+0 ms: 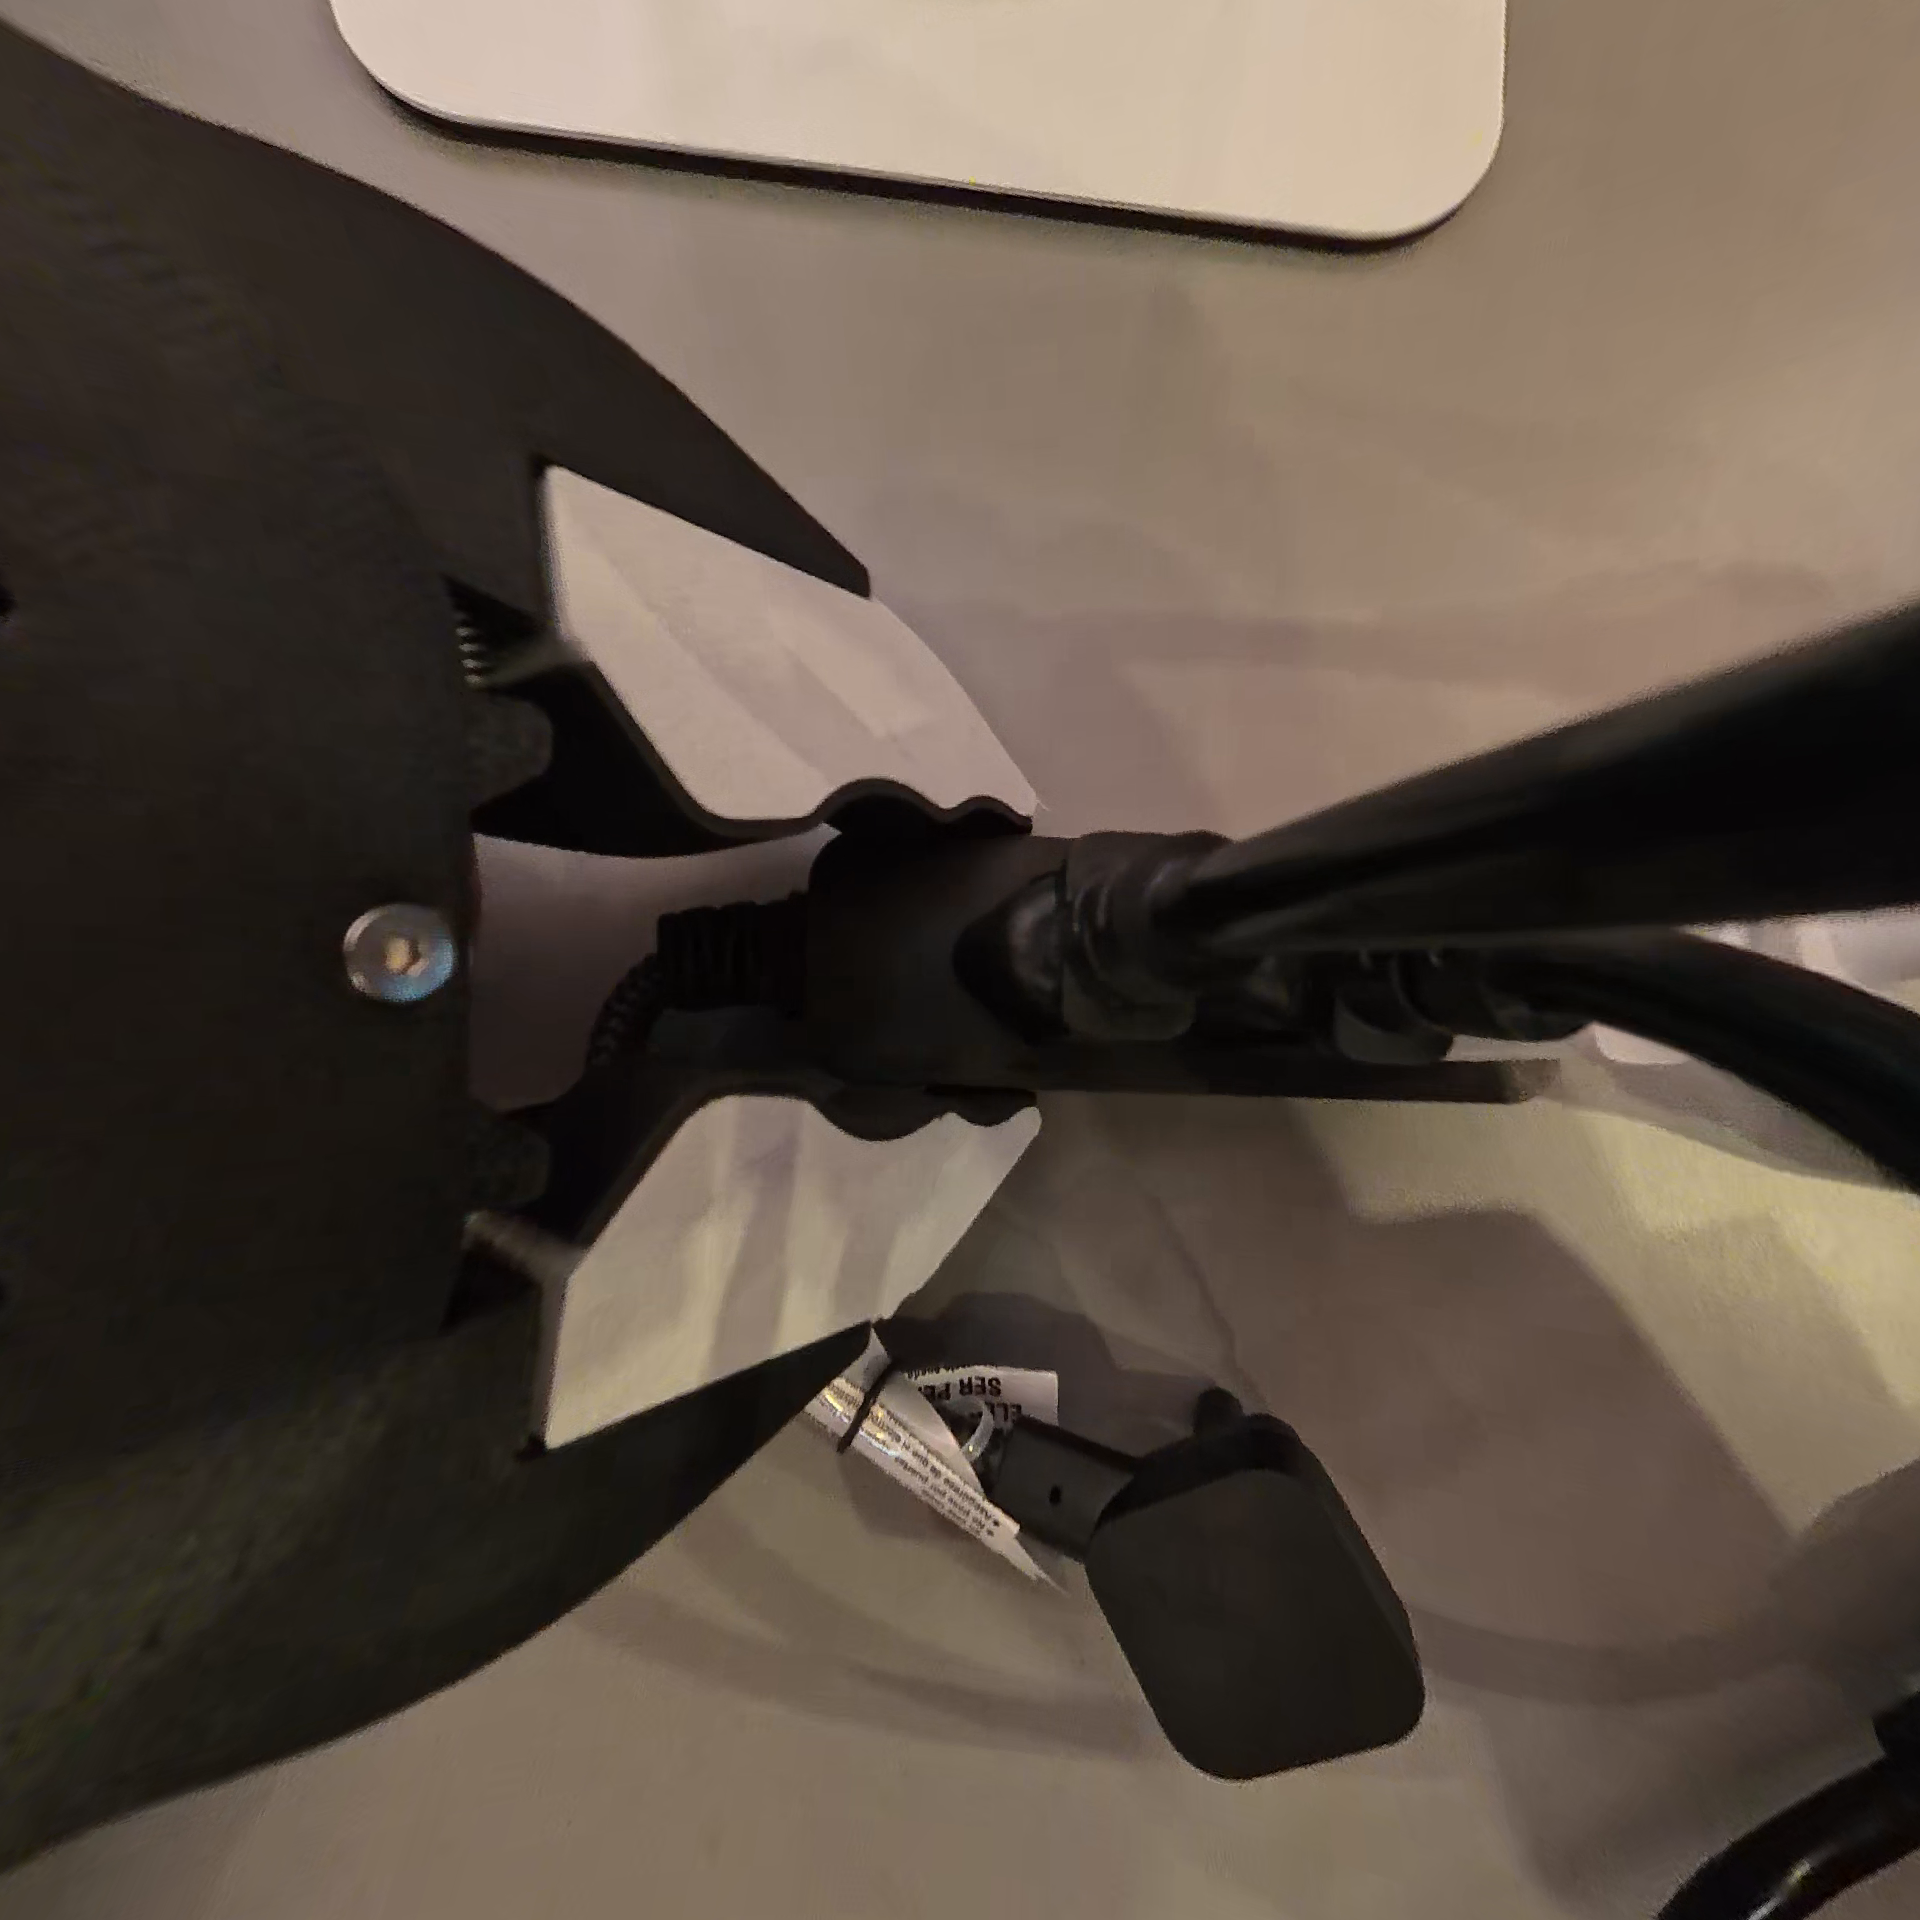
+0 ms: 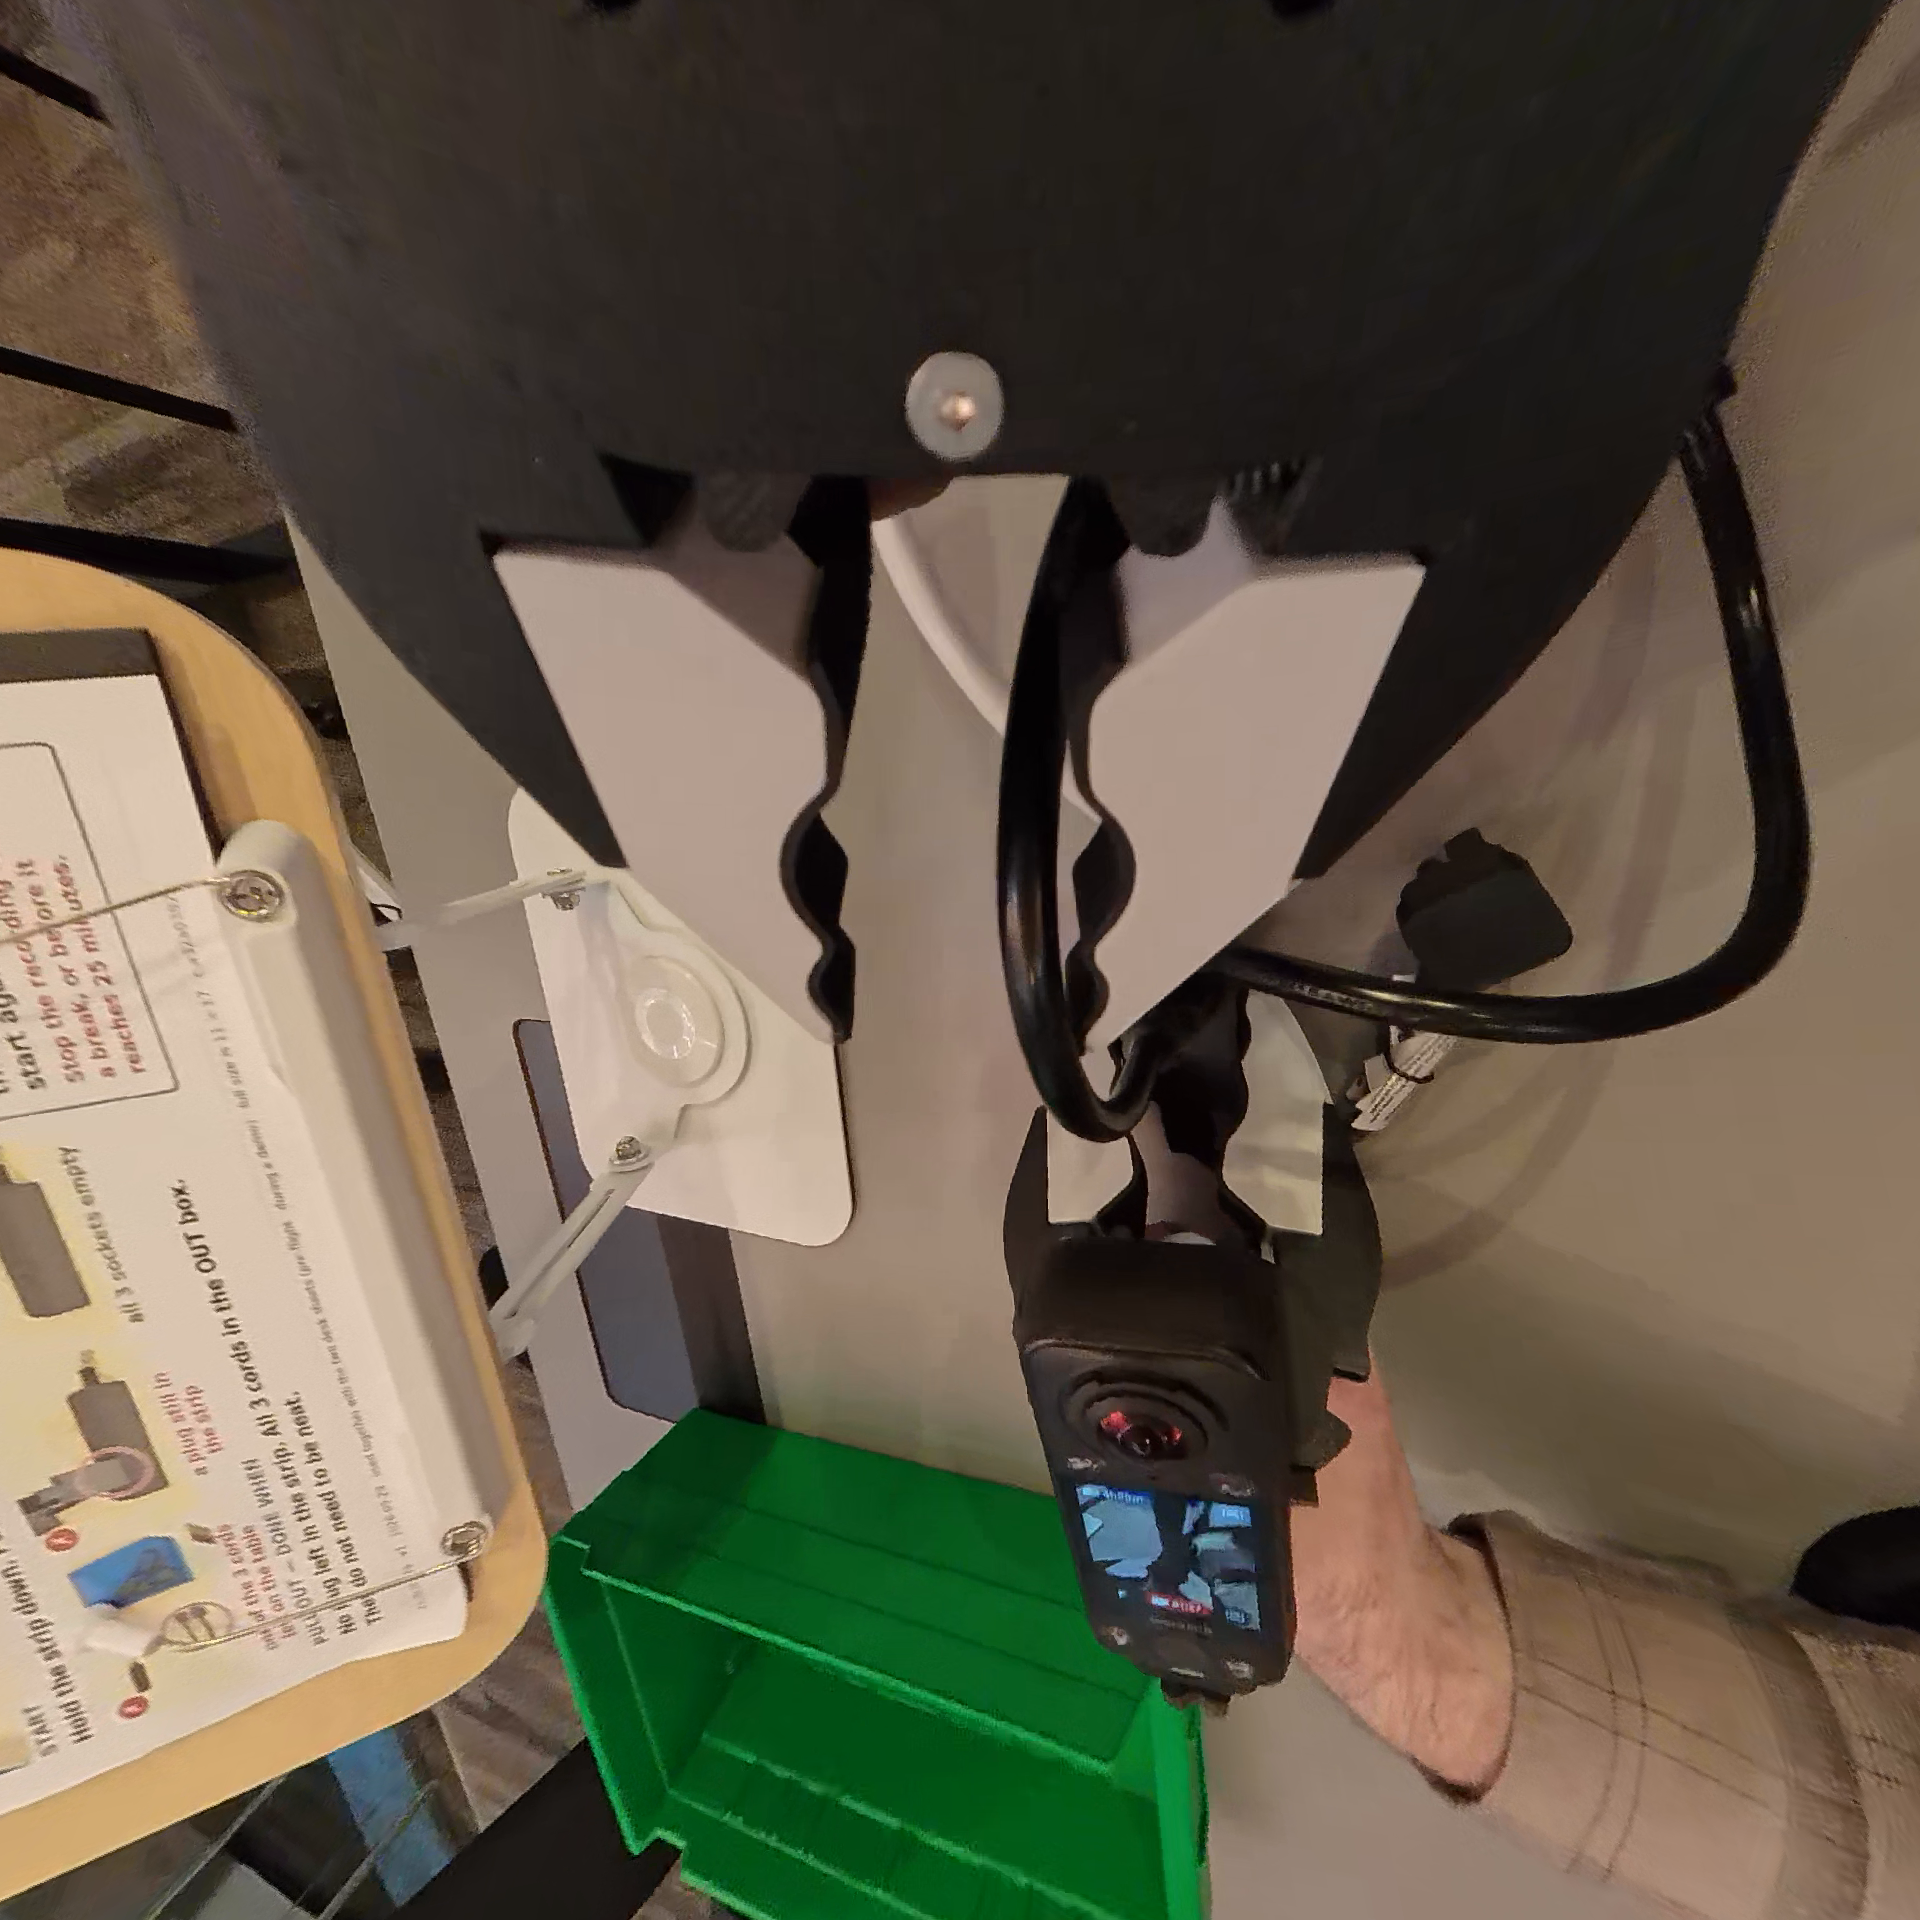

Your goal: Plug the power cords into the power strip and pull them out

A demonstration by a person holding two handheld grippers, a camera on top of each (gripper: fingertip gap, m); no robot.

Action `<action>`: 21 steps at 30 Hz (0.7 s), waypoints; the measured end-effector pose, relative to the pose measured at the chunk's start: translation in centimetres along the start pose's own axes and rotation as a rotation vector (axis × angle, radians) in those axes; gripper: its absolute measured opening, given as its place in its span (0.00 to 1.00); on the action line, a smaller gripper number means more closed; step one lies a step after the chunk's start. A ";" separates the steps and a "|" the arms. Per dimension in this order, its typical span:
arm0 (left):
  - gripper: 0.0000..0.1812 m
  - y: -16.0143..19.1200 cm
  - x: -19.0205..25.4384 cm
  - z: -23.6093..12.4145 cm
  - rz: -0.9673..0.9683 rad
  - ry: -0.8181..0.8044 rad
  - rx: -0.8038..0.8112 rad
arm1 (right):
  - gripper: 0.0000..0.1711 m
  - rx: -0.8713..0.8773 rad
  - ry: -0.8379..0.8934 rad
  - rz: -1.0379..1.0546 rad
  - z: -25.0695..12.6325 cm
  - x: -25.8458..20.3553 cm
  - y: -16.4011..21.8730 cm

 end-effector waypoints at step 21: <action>0.24 0.8 -1.8 -0.6 -0.096 -0.090 0.009 | 0.10 0.102 -0.036 0.062 -3.7 0.2 -1.9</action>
Point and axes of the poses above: each gripper's, where its closed fingertips meet, z out along the fingers, y out of its underside, x = y × z across the jaws, the point moved 6 cm from there along -z, back along the fingers, and after that the axes turned 14 degrees about x, right-handed, at the moved point
